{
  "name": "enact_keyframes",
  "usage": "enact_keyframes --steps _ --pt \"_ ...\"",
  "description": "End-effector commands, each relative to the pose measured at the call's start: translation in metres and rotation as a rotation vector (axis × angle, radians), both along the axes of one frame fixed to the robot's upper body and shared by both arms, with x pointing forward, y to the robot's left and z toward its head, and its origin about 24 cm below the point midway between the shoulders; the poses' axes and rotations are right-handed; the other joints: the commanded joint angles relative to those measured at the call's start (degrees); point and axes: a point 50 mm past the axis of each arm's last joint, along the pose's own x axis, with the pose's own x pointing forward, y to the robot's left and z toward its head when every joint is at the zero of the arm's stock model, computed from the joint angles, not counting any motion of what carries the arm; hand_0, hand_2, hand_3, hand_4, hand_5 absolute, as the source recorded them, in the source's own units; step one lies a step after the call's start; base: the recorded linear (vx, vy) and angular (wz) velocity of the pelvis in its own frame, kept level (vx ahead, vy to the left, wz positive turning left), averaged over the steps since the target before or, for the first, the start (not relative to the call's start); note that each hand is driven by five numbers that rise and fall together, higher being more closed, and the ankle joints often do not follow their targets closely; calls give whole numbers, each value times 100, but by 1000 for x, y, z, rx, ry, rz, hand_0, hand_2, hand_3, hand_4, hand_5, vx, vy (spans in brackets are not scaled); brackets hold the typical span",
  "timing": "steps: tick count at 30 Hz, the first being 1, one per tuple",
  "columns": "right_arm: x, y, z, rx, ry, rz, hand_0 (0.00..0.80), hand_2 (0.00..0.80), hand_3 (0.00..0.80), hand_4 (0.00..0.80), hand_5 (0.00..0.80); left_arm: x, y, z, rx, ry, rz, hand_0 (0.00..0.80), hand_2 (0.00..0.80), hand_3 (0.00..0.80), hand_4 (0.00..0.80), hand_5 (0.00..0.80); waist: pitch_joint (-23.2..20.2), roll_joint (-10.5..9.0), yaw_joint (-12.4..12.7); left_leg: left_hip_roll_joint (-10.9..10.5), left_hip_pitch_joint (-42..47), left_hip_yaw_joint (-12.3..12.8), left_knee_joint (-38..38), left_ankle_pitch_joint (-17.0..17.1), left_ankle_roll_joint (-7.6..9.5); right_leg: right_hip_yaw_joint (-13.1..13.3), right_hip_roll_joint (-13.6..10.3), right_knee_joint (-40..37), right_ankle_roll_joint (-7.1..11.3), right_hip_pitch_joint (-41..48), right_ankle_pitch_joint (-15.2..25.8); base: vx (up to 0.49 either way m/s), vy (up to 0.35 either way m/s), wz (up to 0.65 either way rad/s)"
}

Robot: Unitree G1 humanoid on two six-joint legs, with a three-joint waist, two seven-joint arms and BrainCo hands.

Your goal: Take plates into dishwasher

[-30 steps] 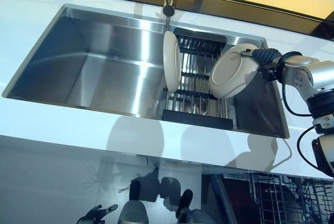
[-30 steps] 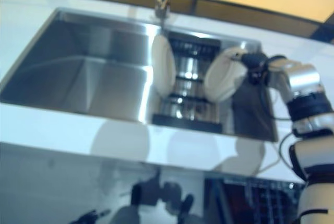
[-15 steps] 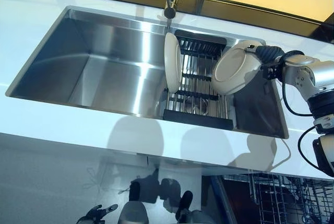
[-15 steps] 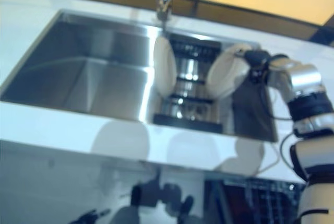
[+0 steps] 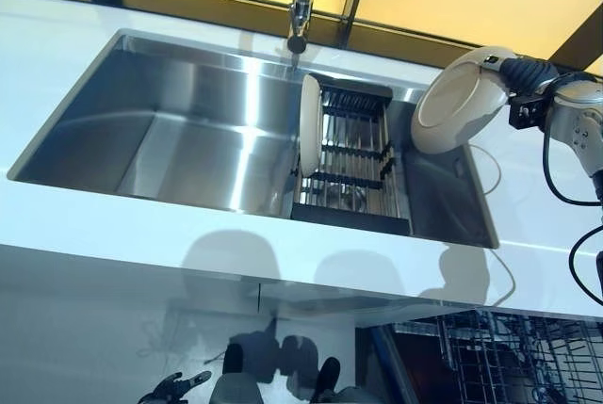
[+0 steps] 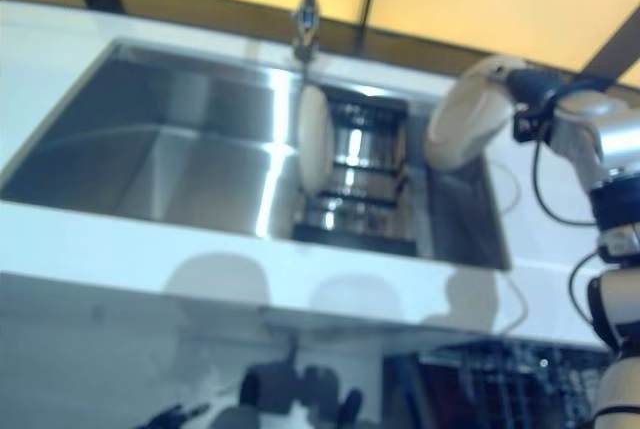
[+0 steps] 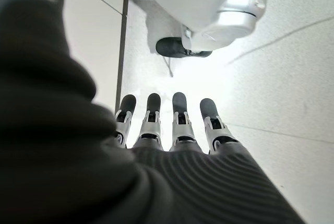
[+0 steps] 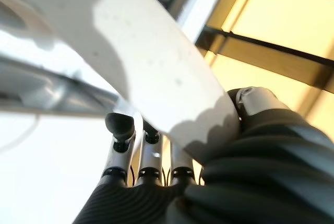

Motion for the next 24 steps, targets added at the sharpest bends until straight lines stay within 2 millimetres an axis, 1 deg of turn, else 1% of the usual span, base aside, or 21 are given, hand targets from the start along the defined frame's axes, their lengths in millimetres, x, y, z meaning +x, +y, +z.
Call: enact_keyframes --steps 1,6,11,17,21,24 --pt "-13 -14 60 -152 -201 -82 800 800 800 800 800 -10 7 -1 45 42 -38 0 0 0 0 0 -438 -2 21 34 181 270 -18 -366 49 187 -78 -9 430 192 -159 -3 4 -5" --pt "-19 -20 72 -203 -201 -105 800 800 800 800 800 -8 9 0 53 49 -50 0 0 0 0 0 -543 -36 -85 30 282 376 -18 -413 89 296 -68 -9 441 199 -143 -4 4 -15" --pt "-25 -22 84 -223 -217 -89 800 800 800 800 800 -7 12 1 61 56 -62 0 0 0 0 0 -634 -64 -272 22 389 514 -18 -464 129 499 -11 -9 454 152 -95 -1 -7 -21" --pt "-39 -41 94 -254 -194 -140 800 800 800 800 800 -5 15 2 72 63 -82 0 0 0 0 0 -712 -71 -506 62 521 708 -18 -521 162 744 88 -9 434 126 -81 18 -26 -26" --pt "-51 -60 91 -313 -130 -166 800 800 800 800 800 -2 13 2 68 67 -110 0 0 0 0 0 -760 -47 -699 79 597 859 -18 -545 178 900 152 -9 412 102 -84 16 -24 -25" --pt "-58 -70 84 -357 -62 -164 800 800 800 800 800 -1 11 1 63 68 -129 0 0 0 0 0 -786 -23 -821 86 624 941 -18 -553 187 989 178 -9 406 72 -73 15 -16 -20"
